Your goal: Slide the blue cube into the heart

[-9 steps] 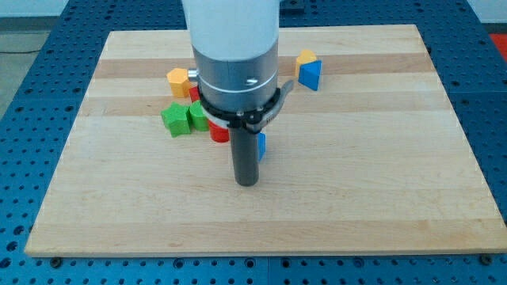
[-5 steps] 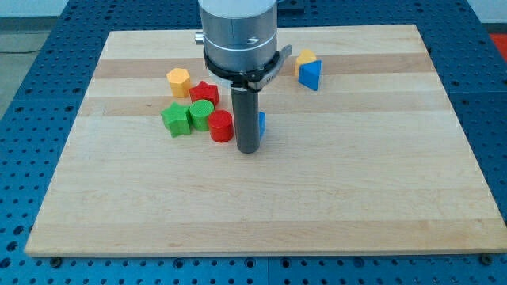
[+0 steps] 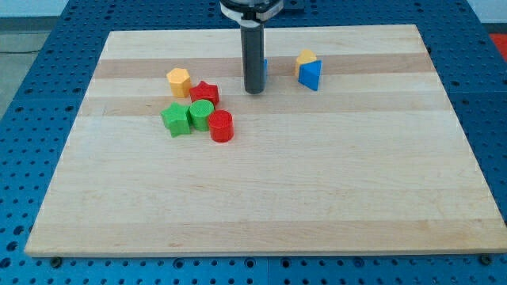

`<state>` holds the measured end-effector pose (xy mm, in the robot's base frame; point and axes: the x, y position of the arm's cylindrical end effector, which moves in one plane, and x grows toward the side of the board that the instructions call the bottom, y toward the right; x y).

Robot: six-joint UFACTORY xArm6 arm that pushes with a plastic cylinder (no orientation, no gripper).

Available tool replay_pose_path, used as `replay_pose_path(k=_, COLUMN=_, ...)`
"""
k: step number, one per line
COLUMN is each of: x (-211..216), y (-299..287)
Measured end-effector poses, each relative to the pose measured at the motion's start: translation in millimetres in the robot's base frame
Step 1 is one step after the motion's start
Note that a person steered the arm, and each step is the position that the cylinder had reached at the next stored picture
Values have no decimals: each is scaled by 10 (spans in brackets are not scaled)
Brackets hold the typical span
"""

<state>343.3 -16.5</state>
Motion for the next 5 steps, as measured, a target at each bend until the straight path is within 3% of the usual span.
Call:
replay_pose_path(k=3, x=-582, y=-467)
replay_pose_path(k=5, x=-696, y=-28)
